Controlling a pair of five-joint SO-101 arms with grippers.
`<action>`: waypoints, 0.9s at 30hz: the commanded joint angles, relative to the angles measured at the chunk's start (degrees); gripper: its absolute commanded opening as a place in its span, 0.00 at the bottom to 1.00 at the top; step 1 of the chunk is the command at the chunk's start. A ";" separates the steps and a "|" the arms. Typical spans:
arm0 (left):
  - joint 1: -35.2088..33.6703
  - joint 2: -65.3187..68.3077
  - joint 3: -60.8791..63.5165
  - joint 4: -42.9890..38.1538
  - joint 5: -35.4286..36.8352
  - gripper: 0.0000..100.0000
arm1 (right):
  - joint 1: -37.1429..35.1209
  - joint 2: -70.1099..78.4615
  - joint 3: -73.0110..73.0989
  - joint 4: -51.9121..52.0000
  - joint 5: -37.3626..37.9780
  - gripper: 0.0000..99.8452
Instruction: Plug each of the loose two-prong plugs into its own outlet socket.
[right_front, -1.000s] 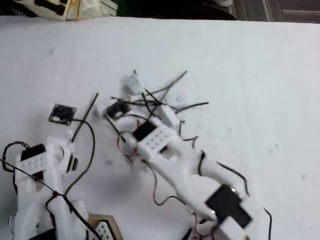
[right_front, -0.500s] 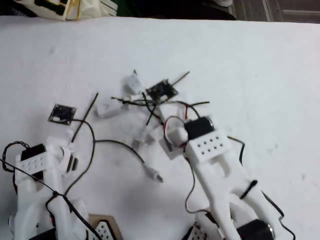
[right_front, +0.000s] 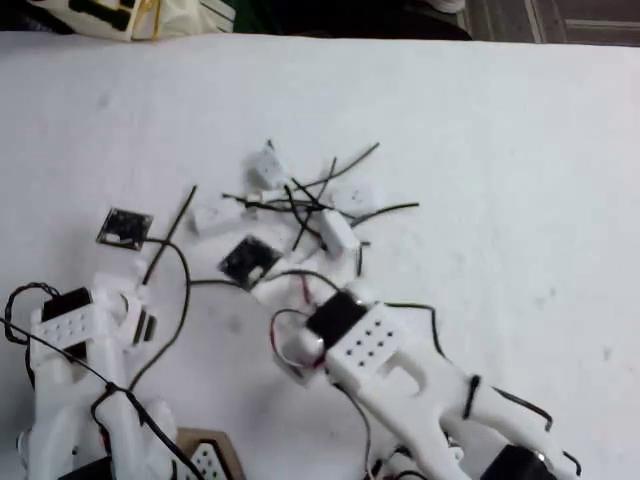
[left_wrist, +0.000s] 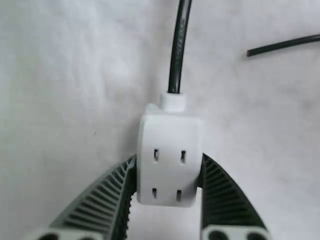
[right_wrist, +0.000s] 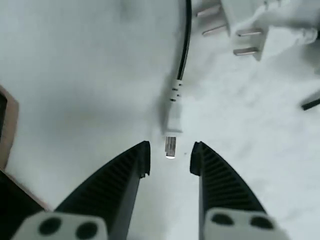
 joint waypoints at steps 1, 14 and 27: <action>-0.40 -1.45 -0.26 -0.62 0.26 0.02 | -0.92 6.46 -5.01 -0.57 -0.70 0.14; -0.40 -1.45 -0.26 -0.62 0.26 0.02 | -0.31 31.78 -25.14 6.81 -0.70 0.14; -0.40 -1.71 0.26 -0.62 0.26 0.02 | 3.30 45.58 -31.65 9.01 -0.35 0.14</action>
